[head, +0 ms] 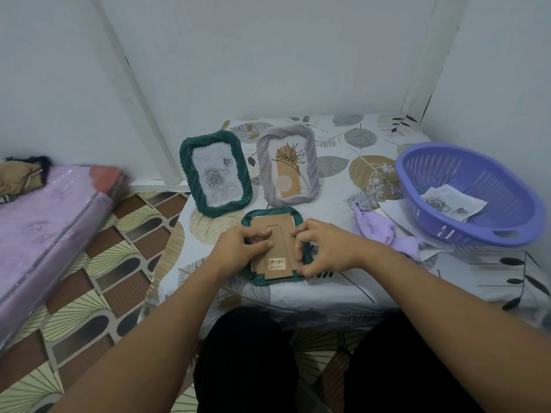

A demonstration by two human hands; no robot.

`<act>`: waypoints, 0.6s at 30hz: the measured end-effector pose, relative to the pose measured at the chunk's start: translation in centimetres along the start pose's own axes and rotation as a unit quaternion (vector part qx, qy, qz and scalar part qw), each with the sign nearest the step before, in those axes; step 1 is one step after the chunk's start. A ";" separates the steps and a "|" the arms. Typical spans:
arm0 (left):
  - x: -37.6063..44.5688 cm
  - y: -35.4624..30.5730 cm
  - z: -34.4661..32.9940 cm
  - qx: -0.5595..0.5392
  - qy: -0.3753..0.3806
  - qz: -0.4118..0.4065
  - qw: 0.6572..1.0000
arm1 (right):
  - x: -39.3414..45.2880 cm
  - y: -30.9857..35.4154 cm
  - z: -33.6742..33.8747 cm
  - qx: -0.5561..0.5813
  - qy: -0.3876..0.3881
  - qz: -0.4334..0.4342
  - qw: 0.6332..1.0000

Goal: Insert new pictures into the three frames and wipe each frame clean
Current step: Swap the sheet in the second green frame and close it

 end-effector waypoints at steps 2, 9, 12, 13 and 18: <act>0.0 0.0 0.0 0.003 -0.001 -0.002 1.000 | 0.0 -0.2 -0.1 0.002 -0.006 0.001 1.000; -0.1 -0.1 -0.1 0.008 0.001 0.002 1.000 | 0.0 -0.4 -0.6 0.025 -0.026 -0.008 0.999; -0.1 -0.1 -0.1 0.005 0.004 0.003 1.000 | 0.1 -0.6 -0.6 0.037 -0.029 -0.012 0.999; -0.1 -0.1 -0.1 0.006 0.003 0.003 1.000 | 0.1 -0.6 -0.5 0.042 -0.028 -0.015 0.999; -0.1 0.0 -0.1 0.000 0.005 0.006 1.000 | -0.1 -0.7 -0.4 0.060 -0.015 -0.028 0.998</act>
Point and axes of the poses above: each hand's wrist, its own x-axis towards the middle knuckle, its own z-axis out of the back of the hand, y = z × x, the point moved 5 cm from there along x, towards the middle knuckle, and after that the axes turned 6 degrees about -y, right-handed, at the moved point
